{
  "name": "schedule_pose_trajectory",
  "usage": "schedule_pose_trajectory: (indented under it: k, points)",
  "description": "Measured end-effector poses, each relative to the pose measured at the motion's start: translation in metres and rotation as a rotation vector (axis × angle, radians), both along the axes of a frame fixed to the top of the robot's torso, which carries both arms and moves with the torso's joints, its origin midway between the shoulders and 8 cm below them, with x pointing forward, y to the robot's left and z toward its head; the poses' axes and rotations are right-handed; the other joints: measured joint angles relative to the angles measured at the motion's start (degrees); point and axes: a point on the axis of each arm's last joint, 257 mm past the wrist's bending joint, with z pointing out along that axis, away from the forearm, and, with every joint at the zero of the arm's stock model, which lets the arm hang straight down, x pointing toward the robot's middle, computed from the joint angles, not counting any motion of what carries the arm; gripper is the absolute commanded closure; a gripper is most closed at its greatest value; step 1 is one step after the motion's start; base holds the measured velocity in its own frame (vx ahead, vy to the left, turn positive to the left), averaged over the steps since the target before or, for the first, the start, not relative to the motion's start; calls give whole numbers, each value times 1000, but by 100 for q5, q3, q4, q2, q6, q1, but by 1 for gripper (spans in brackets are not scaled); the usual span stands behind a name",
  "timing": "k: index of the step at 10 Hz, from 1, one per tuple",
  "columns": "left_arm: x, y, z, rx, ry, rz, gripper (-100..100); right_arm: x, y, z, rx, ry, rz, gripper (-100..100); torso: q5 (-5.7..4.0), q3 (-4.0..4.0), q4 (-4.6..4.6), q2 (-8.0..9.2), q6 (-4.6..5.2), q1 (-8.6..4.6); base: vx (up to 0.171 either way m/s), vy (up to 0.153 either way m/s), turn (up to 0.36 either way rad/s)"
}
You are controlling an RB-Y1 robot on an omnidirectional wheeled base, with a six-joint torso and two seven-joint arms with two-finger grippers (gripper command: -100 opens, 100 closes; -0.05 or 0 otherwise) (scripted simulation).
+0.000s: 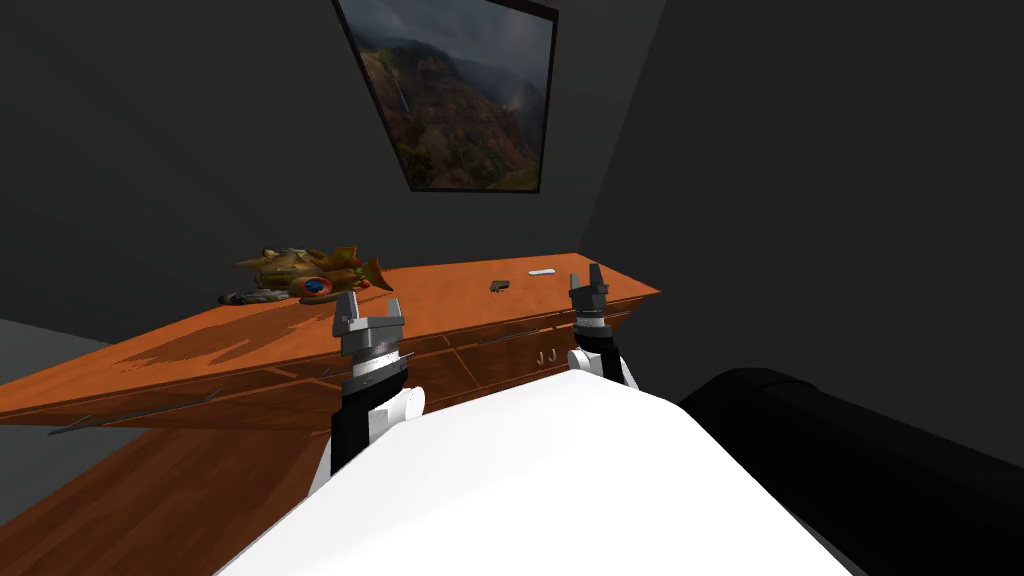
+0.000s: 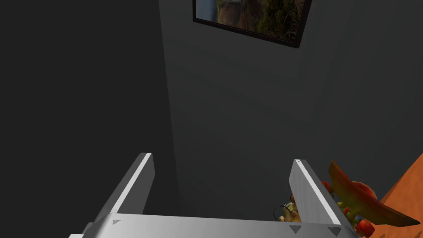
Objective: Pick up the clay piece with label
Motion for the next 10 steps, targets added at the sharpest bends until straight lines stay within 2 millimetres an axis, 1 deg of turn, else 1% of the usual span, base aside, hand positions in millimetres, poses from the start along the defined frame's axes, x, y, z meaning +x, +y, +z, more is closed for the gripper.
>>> schedule_pose_trajectory:
  k: [3, 5, 6, 7, 10]
  points:
    - [0, 0, 0, 0, 0, 0, 0, -3, 0, -13, -95, 62, -2, -100, -1, 7, 2, 12, 0, -7, -29, -10, 134]
    - [0, 0, 0, 0, 0, 0, 0, -9, -8, -30, -176, 132, -20, -100, -1, 12, 5, 21, 0, -7, -45, -7, 108]
    - [0, 0, 0, 0, 0, 0, 0, -10, -9, -34, -200, 150, -23, -100, -1, 11, 4, 17, 0, -5, -29, -4, 150]
    - [0, 0, 0, 0, 0, 0, 0, -13, -14, -41, -235, 184, -32, -100, -1, 9, 4, 15, -1, -6, -40, -5, 289]
    - [0, 0, 0, 0, 0, 0, 0, -20, -27, -65, -339, 282, -61, -100, -1, 8, 3, 14, -1, -7, -30, -7, 102]
